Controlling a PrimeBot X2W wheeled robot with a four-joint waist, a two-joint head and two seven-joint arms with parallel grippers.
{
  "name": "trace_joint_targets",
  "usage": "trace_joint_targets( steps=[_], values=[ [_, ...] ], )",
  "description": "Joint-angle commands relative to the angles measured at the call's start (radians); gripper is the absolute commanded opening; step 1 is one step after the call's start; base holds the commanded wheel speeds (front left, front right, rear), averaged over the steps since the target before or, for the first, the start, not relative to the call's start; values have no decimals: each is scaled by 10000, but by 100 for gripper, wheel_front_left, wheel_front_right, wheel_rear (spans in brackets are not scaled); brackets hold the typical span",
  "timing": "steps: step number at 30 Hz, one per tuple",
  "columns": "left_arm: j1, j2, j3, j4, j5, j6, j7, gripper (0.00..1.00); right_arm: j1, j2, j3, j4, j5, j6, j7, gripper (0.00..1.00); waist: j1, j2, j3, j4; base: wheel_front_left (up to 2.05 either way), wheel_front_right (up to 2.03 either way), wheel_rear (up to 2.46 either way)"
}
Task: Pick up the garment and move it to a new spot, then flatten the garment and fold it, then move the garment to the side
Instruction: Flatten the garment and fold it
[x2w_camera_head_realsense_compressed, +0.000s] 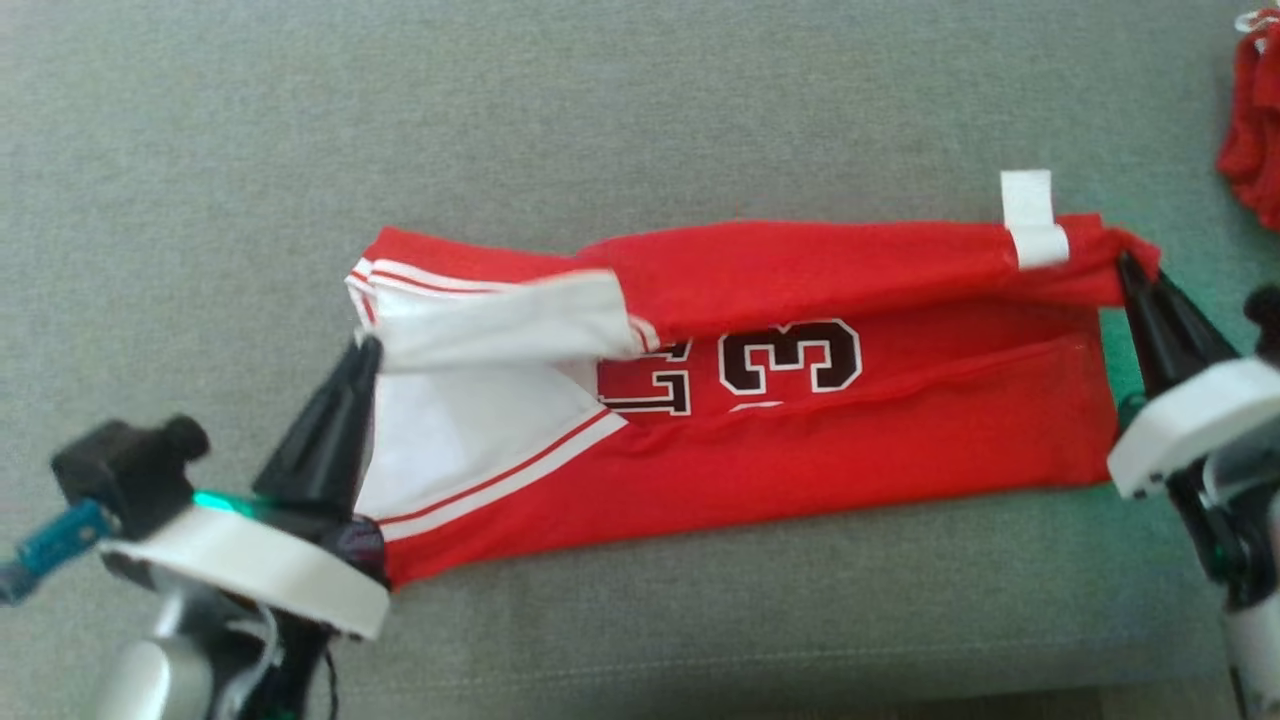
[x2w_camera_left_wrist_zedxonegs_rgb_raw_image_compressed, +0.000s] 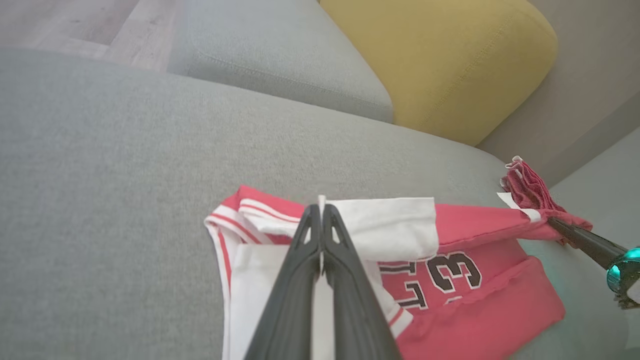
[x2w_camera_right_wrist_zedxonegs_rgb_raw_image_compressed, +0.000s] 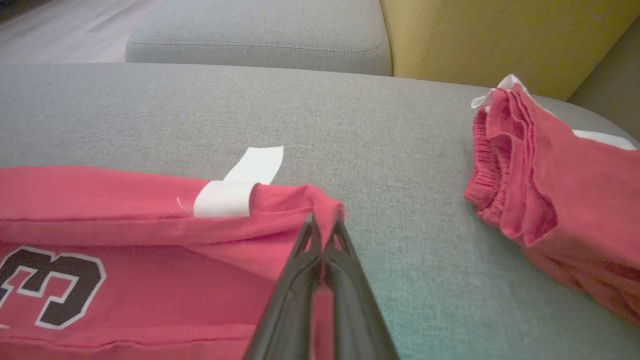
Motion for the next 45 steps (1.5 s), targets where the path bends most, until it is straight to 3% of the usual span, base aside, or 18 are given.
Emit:
trace_joint_targets(
  steps=[1,10,12,13,14,15,24,31,38,45],
  values=[
    [-62,24,302,-407,-10,69,-147,0,277,-63,-59,-555,-119,65,61,0,1,0,-27,49,0,0,0],
    [615,-391,-55,452,-171,47,-549,0,1318,474,-573,-1112,-324,65,299,0,1,0,-201,74,0,0,0],
    [730,-418,-164,716,-188,2,-557,0,1440,572,-642,-1095,-410,65,303,42,1,0,-260,58,0,0,0],
    [777,-432,-215,824,-154,-27,-623,9,1490,645,-705,-1091,-430,65,261,82,1,0,-294,54,0,0,0],
    [831,-472,-278,922,-147,-62,-687,70,1545,713,-764,-1084,-454,65,213,100,1,0,-337,52,0,0,0],
    [885,-531,-342,986,-157,-87,-748,100,1614,782,-826,-1084,-469,65,173,100,1,0,-382,53,0,0,0],
    [863,-818,-316,1108,112,-142,-1788,100,2445,1319,-1601,-1534,-483,65,-95,100,1,0,-809,133,0,0,0],
    [303,-996,-406,1298,466,11,-2075,100,1968,1529,-1850,-1808,-499,65,188,100,1,0,-987,40,0,0,0],
    [-140,-1278,-770,1619,781,74,-2248,100,745,1352,-1367,-728,-693,65,1065,100,1,0,-993,53,0,0,0],
    [-317,-1380,-984,1944,1043,115,-2472,100,30,747,-828,642,-836,65,2209,100,1,0,-993,316,0,0,0]
  ],
)
